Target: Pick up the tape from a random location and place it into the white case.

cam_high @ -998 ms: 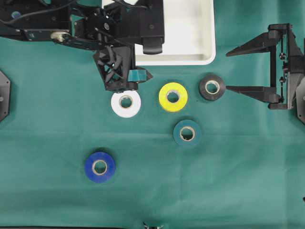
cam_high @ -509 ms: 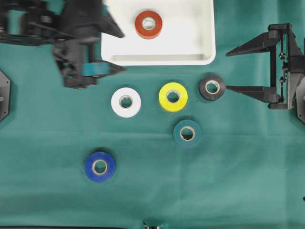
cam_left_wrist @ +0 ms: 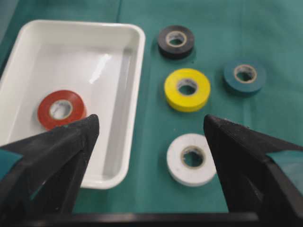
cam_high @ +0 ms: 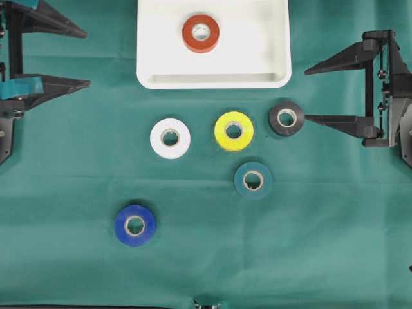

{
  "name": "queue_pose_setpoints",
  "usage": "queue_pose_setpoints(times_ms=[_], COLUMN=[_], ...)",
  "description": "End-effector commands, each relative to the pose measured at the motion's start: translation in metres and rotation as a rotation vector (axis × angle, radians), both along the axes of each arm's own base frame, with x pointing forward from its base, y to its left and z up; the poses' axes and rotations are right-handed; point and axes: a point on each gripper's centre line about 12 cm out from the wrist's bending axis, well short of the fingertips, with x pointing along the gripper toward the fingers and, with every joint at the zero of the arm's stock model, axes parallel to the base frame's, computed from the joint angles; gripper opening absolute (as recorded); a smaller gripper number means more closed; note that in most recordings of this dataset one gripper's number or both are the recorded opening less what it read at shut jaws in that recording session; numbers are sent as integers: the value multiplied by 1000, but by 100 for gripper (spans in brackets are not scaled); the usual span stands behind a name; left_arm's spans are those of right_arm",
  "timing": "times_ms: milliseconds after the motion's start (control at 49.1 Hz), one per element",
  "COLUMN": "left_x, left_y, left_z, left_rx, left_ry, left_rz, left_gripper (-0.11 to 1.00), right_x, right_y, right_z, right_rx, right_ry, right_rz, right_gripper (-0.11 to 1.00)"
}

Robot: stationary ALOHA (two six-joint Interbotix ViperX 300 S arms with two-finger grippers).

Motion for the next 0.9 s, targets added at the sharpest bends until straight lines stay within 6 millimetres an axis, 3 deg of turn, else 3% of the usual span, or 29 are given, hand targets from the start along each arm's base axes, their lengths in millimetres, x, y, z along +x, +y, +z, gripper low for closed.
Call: queue_pose_setpoints(times_ms=[0,448,876], left_x=[-4,-6,-5], left_y=[0,0,0], left_z=[2,2,4], left_rx=[0,2,3], left_ry=[-22,-35,-52], left_rz=[4,4,5], left_gripper=[98,98,98], right_x=[3,2,-4], right_y=[-1,0,20], right_z=[12,12,15], right_rx=[-2,6,10], right_ry=[-34,-25,-22], right_rz=[-1,-2,80], right_gripper=[88,88,88])
